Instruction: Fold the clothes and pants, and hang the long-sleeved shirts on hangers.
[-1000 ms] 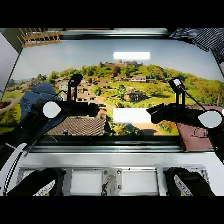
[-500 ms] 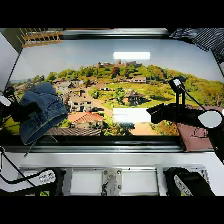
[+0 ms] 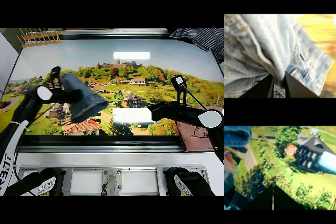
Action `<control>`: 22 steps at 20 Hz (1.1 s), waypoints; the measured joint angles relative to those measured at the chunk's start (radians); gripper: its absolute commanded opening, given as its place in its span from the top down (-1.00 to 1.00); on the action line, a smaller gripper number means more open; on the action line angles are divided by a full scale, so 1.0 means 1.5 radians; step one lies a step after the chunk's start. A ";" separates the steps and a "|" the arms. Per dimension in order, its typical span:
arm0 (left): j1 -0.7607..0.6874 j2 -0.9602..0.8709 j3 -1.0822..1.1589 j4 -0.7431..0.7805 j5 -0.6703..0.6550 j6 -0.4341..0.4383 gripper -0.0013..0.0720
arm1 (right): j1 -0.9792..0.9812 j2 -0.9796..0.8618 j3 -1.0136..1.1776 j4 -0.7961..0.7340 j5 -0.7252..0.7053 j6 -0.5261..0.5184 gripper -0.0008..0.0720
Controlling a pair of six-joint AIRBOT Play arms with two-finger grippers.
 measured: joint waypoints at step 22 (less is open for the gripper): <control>-0.064 -0.095 -0.010 -0.080 -0.080 0.008 -0.92 | -0.005 -0.080 -0.015 -0.301 0.006 0.307 -0.54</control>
